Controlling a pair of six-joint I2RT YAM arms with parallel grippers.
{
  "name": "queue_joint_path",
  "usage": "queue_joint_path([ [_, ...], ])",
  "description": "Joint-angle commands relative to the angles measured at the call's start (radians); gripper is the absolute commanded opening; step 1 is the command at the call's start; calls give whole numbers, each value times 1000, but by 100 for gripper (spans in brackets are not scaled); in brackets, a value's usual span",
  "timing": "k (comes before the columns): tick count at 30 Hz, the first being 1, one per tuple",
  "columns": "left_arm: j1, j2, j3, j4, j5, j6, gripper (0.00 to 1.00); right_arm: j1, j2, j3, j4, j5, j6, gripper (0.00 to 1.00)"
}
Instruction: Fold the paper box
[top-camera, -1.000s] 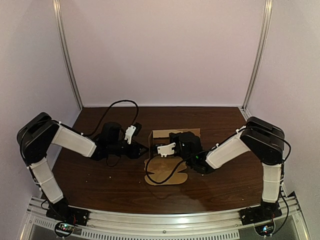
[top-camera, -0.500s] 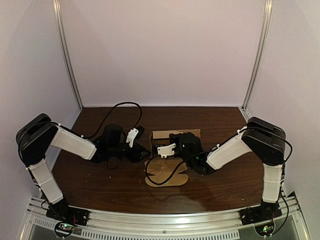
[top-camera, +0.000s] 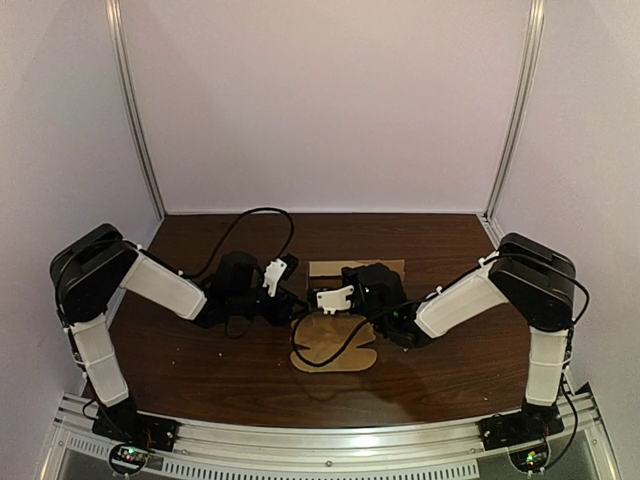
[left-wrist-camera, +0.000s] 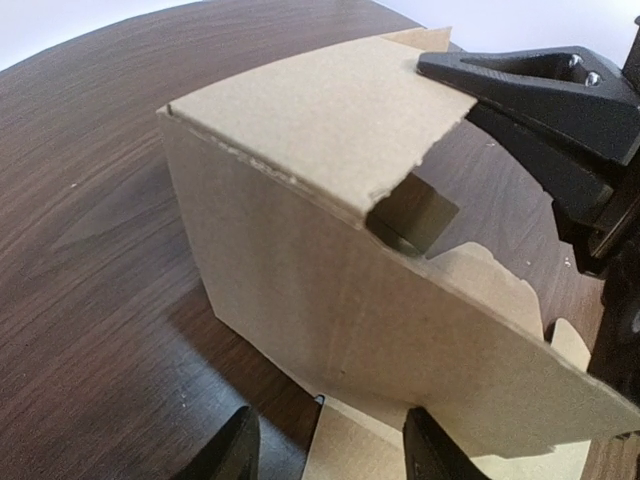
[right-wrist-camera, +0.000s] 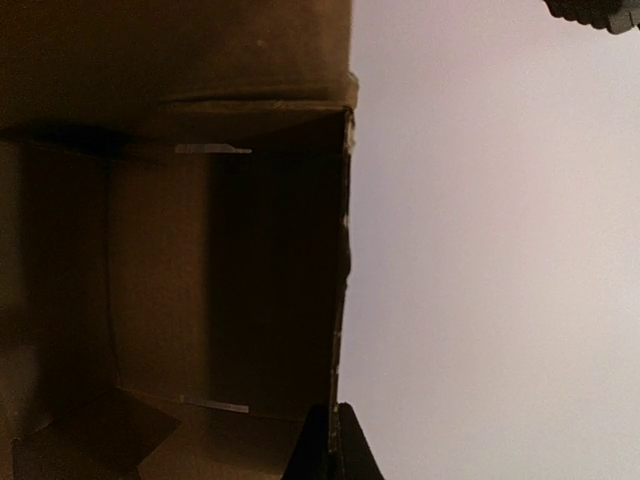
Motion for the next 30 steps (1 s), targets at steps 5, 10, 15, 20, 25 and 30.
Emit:
queue_joint_path([
  [5, -28, 16, -41, 241, 55, 29, 54, 18, -80, 1, -200, -46, 106, 0],
  [10, -28, -21, -73, 231, 56, 29, 55, 17, -93, 13, -265, -52, 116, 0],
  [15, -27, -53, -97, 209, 12, 26, 54, 15, -99, 32, -329, -52, 146, 0],
  [20, -27, -115, -129, 175, -59, 18, 55, 13, -106, 46, -370, -55, 157, 0],
  [25, -27, -186, -151, 156, -67, 12, 55, 12, -120, 61, -417, -55, 176, 0],
  [30, -27, -202, -141, 128, -55, 15, 55, 13, -130, 55, -419, -51, 175, 0],
])
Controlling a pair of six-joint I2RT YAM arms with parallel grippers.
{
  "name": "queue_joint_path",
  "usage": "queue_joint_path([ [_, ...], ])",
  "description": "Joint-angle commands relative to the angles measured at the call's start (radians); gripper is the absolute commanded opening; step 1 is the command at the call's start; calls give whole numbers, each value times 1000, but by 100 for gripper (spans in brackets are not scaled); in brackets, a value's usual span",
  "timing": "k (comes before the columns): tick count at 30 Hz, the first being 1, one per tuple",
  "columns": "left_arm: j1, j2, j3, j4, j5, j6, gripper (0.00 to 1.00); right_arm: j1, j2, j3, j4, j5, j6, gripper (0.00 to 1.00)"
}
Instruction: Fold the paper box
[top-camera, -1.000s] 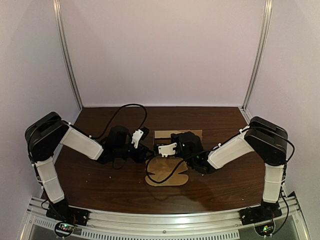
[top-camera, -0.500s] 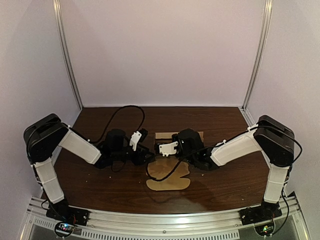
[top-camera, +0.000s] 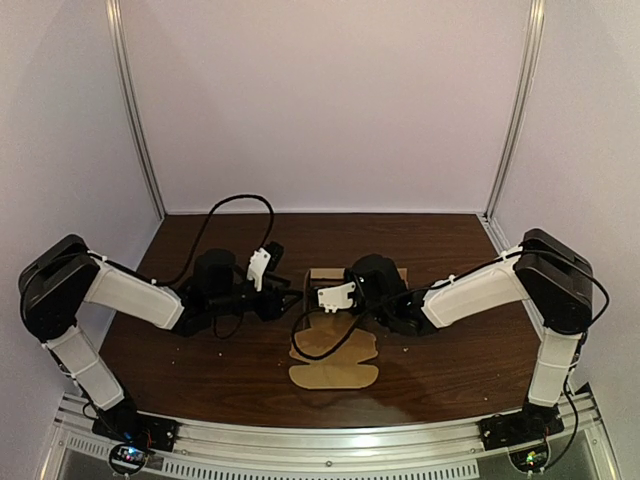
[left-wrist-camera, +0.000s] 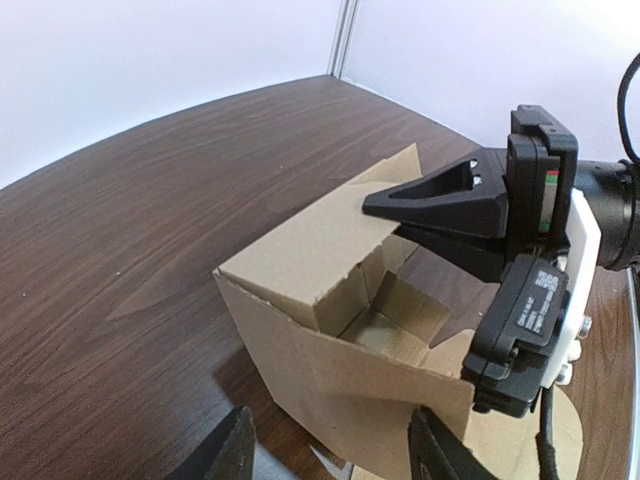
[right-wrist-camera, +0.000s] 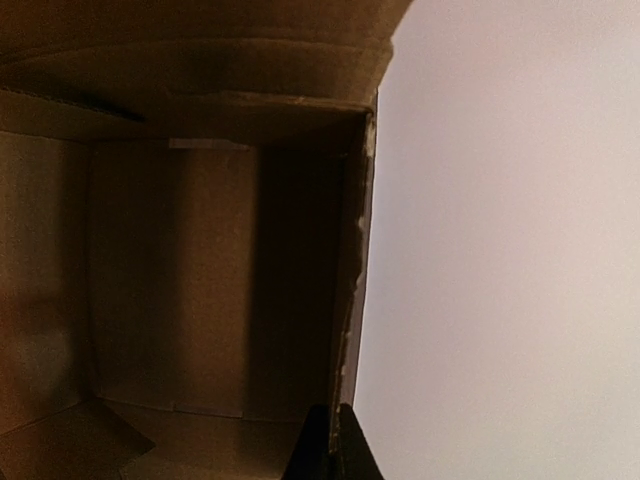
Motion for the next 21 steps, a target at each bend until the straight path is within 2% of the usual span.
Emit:
queue_joint_path([
  [1, -5, -5, 5, -22, 4, 1, 55, 9, -28, 2, -72, -14, 21, 0],
  [14, -16, 63, 44, 2, 59, -40, 55, 15, -52, 43, -170, -7, 82, 0],
  [18, -29, 92, 72, 9, 64, -45, 56, 26, -56, 45, -169, 6, 70, 0],
  [21, -29, 79, 69, 17, 38, -55, 56, 32, -51, 5, -99, 14, 12, 0],
])
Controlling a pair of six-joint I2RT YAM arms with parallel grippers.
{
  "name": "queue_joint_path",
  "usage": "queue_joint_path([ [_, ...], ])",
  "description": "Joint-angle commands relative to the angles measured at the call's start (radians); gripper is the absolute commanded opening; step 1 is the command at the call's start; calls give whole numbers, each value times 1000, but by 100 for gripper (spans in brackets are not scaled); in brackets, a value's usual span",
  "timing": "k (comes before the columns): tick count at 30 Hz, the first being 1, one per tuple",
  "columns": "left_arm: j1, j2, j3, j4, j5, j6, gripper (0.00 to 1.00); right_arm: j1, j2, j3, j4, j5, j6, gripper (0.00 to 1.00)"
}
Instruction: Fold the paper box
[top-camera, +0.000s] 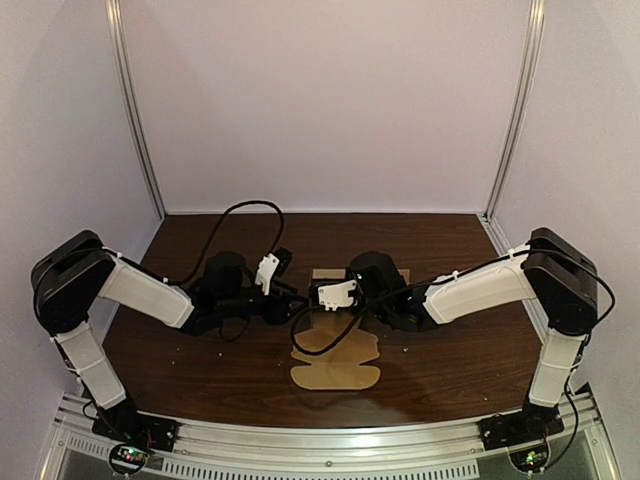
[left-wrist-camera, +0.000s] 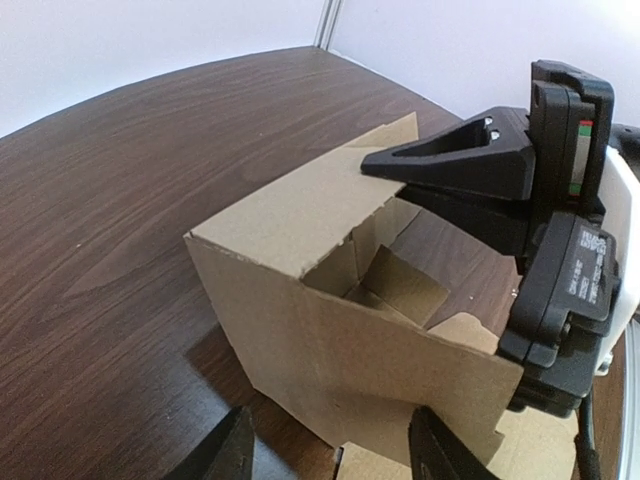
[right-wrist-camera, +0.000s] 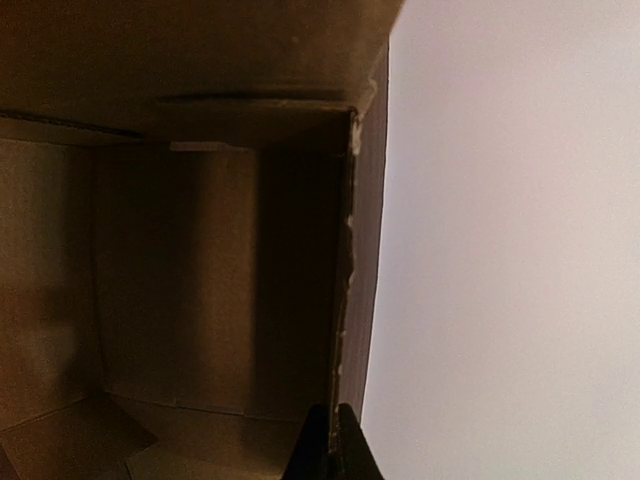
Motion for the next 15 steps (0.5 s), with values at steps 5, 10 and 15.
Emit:
queue_joint_path([
  [5, -16, -17, 34, -48, -59, -6, 56, 28, -3, -116, 164, -1, -133, 0],
  [10, -16, -43, -38, 27, -37, -22, 57, 44, -1, -188, 319, 7, -174, 0],
  [15, -17, -27, -54, 101, 107, -45, 59, 62, 6, -230, 406, 4, -218, 0],
])
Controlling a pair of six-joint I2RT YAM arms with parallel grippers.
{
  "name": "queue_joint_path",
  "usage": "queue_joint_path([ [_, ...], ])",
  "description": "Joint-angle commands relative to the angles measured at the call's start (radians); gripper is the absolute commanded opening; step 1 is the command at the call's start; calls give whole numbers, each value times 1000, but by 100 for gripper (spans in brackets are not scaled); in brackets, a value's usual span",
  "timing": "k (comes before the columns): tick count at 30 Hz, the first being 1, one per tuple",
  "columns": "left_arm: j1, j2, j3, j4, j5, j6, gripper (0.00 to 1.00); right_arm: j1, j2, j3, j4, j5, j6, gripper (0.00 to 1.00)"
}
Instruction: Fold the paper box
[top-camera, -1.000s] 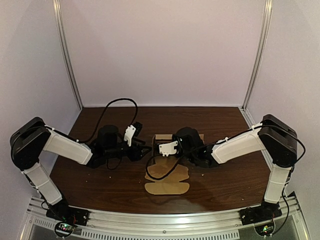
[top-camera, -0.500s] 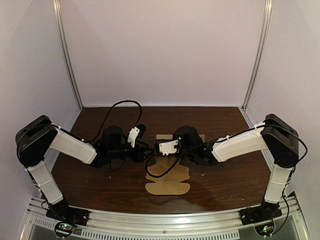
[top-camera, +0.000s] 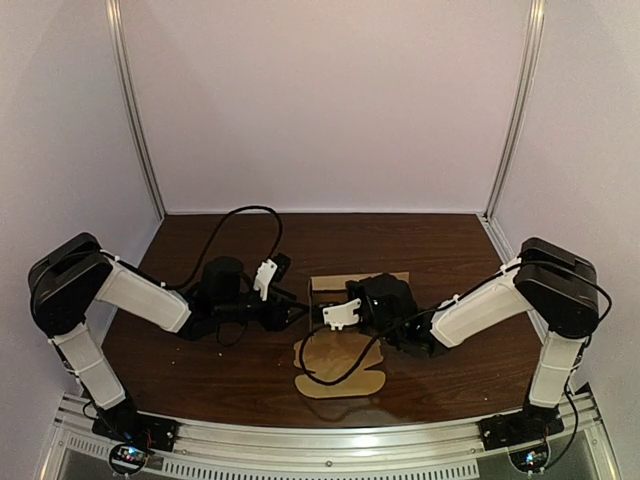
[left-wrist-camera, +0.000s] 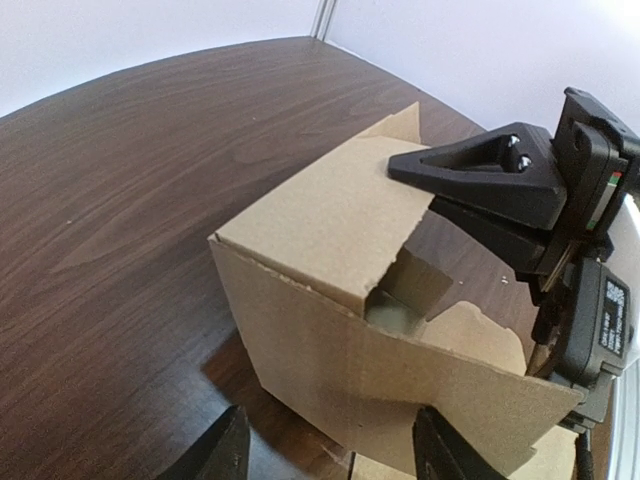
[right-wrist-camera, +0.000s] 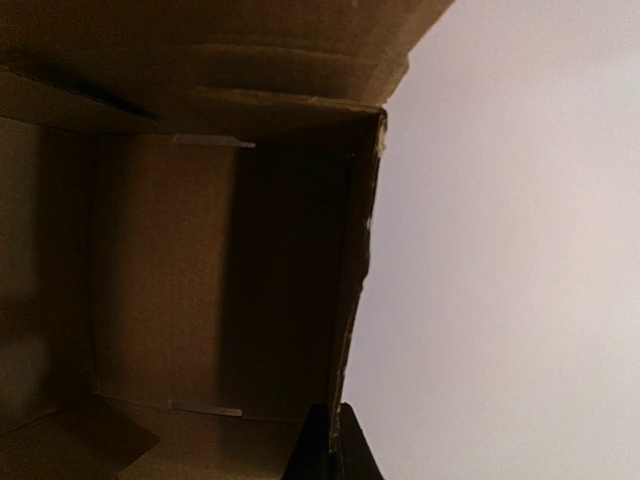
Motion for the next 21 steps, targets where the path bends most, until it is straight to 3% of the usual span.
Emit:
queue_joint_path([
  [1, -8, -3, -14, 104, 139, -24, 59, 25, 14, -46, 74, -8, -63, 0],
  [8, -30, -15, -43, 60, 168, 22, 60, 45, 78, -101, 234, -2, -164, 0],
  [13, -85, 7, -18, -37, 95, 111, 60, 53, 130, -136, 367, -2, -217, 0],
  [21, -105, 96, 38, 4, -58, 157, 60, 77, 162, -171, 425, -4, -248, 0],
])
